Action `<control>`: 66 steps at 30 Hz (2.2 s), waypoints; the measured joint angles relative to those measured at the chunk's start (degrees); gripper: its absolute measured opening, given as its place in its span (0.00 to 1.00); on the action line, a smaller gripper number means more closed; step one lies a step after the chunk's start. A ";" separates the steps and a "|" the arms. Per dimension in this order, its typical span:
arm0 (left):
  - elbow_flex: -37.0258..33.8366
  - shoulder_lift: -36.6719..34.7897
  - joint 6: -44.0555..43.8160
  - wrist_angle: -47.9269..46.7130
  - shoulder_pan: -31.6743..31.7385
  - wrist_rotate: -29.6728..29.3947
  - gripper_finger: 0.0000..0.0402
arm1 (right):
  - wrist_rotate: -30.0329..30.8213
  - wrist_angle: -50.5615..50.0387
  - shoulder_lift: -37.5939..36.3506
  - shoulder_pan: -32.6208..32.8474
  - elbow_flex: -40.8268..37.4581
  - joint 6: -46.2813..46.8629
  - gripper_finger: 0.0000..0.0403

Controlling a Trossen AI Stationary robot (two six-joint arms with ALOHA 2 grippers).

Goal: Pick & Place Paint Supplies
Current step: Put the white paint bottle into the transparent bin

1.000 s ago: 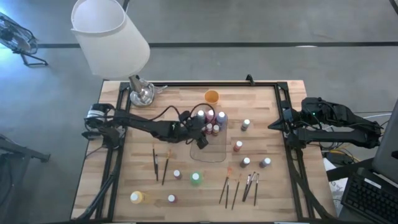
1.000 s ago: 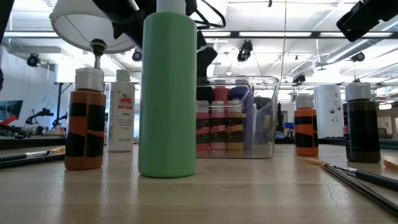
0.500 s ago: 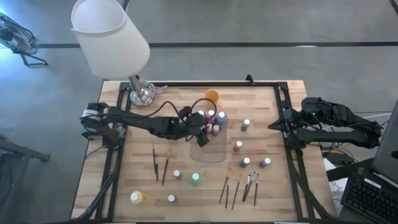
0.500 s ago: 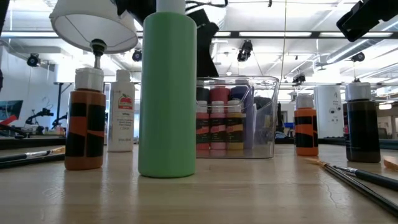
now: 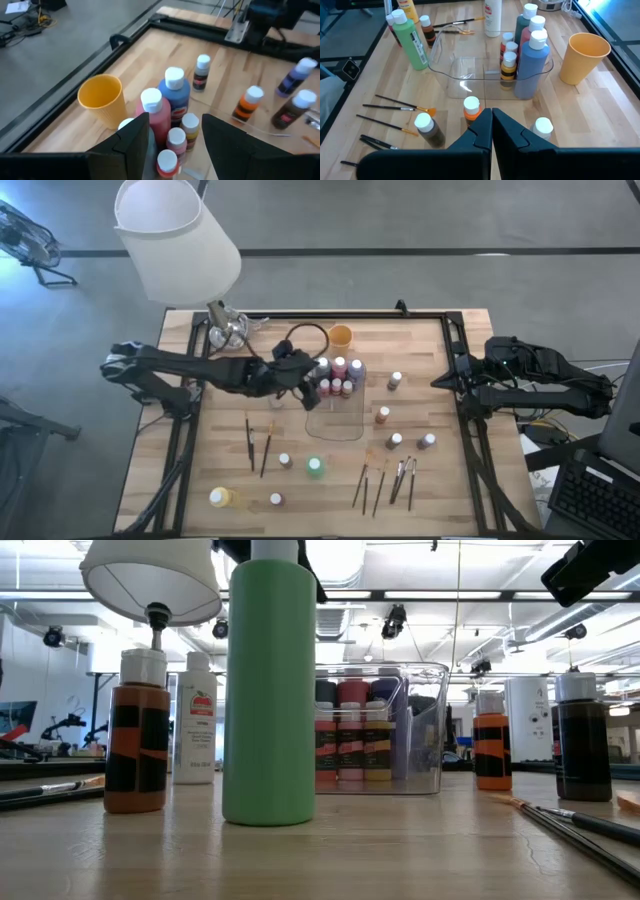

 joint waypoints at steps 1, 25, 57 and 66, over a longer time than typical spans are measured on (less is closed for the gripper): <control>-0.02 -0.77 -0.01 -0.63 -0.29 0.00 0.47 | 0.01 0.00 -0.01 -0.01 0.00 0.00 0.02; -0.15 -13.62 -2.60 -21.49 -10.61 2.15 0.47 | 0.01 0.02 -0.01 -0.01 0.02 0.00 0.02; -5.85 -13.18 -32.02 -42.43 -7.99 -3.08 0.64 | 0.01 0.00 0.00 -0.01 0.00 0.00 0.02; -9.11 -13.20 -34.95 -41.63 -7.85 -6.02 0.65 | 0.01 0.02 0.01 -0.01 0.00 0.00 0.02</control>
